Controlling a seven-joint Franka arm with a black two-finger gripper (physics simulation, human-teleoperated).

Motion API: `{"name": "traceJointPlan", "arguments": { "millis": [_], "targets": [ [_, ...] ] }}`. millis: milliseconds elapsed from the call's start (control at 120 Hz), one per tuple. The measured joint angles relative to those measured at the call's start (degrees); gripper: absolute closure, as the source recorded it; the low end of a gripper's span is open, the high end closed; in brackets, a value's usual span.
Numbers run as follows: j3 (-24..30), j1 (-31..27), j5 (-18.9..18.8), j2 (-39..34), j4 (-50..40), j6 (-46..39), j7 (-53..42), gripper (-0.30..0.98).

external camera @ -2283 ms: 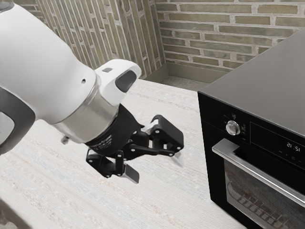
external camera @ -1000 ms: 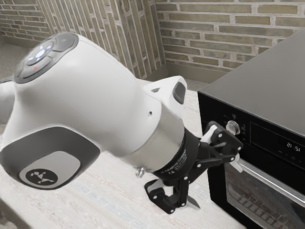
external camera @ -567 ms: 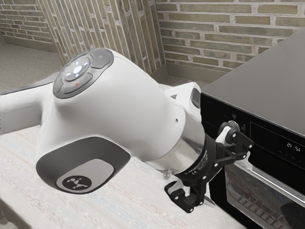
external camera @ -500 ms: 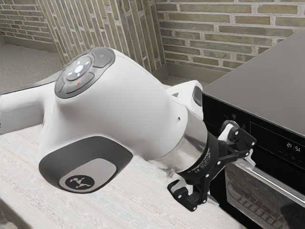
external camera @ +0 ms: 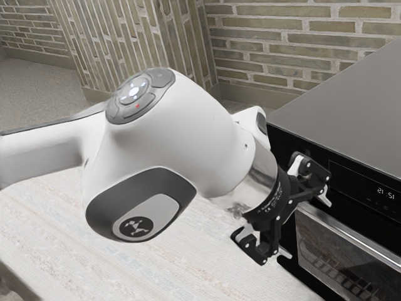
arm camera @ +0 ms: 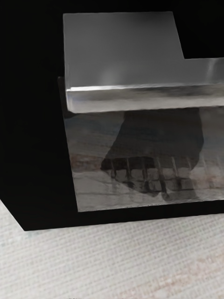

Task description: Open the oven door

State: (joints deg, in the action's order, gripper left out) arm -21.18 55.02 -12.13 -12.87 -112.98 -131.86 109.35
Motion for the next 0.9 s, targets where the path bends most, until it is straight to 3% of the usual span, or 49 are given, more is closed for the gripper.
{"name": "traceJointPlan", "arguments": {
  "millis": [208, 308, 358, 408, 500, 575, 675, 717, 800, 900],
  "targets": [
    [0.1, -2.0, 5.9, 0.4, -3.2, -1.5, -2.3, 0.00],
    [5.8, -7.4, 6.2, -5.6, -10.3, -2.5, -3.2, 0.00],
    [10.7, -12.0, 4.0, -10.7, -15.1, -3.0, -3.7, 0.00],
    [17.9, -21.0, 2.8, -18.2, -21.3, -3.5, -4.0, 0.01],
    [34.7, -39.7, 9.6, -35.3, -31.8, -4.1, -4.4, 0.01],
    [43.6, -48.7, 15.9, -42.4, -32.9, -2.8, -5.8, 0.01],
    [41.5, -65.4, 16.8, -27.6, -2.1, 14.2, -13.2, 0.01],
    [37.1, -69.2, 16.5, -21.2, 6.5, 21.8, -16.1, 0.01],
    [30.4, -72.1, 16.2, -14.0, 10.9, 32.5, -21.2, 0.00],
    [28.7, -70.4, 16.3, -12.6, 8.7, 40.5, -26.5, 0.00]
  ]
}}
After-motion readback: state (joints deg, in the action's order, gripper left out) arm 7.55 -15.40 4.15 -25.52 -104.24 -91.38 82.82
